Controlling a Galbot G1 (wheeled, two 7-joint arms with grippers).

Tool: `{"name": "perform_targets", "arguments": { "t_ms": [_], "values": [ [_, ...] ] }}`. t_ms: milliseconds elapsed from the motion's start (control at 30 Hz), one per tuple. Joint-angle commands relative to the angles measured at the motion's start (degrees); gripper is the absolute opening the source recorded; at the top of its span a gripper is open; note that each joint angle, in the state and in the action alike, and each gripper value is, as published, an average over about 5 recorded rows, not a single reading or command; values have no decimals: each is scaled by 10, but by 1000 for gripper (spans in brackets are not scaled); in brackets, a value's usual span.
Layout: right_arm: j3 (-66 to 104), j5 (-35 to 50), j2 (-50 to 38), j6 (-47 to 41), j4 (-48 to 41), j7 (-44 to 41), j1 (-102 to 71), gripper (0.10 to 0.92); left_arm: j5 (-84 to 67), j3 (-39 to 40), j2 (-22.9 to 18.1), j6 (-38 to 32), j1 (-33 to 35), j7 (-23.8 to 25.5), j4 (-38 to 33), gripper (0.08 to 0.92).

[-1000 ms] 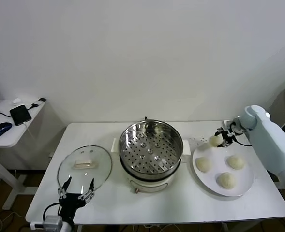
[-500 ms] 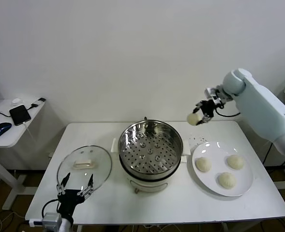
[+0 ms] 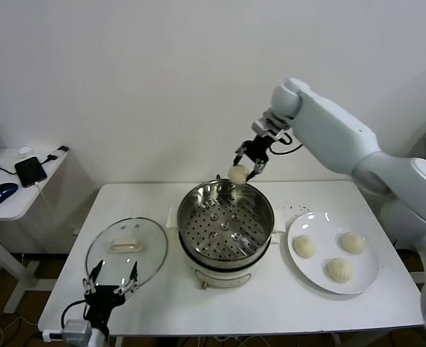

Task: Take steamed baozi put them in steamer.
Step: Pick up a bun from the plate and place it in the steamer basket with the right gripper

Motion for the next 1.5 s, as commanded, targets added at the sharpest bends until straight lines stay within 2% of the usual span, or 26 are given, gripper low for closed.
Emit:
{"name": "perform_targets", "arguments": {
  "t_ms": [33,200,433,900,1000,1167,1300,1433,1500],
  "values": [
    [-58,-48,50,166,18,15,-2,602,0,-1,-2,0,-1,-1,3,823],
    [-57,-119,33,168,51,57,-20,602,0,0,-3,0,1,-1,3,823],
    [-12,-239,35,168,40,135,-53,602,1,2,-3,0,0,-2,6,823],
    [-6,-257,34,168,15,169,-85,602,3,1,-7,0,1,-2,6,823],
    [-12,-248,31,168,18,177,-83,612,4,1,-8,0,1,-2,6,823],
    [-43,-173,15,133,38,150,-70,718,7,4,-10,0,0,-2,8,823],
    [-47,-127,-11,60,80,101,-53,802,8,2,-10,0,1,-2,7,823],
    [-40,-61,-55,-39,136,51,-25,821,7,0,-9,0,3,-2,7,823],
    [-32,-31,-90,-124,175,24,-11,822,7,1,-9,1,3,-2,7,823]
  ]
}}
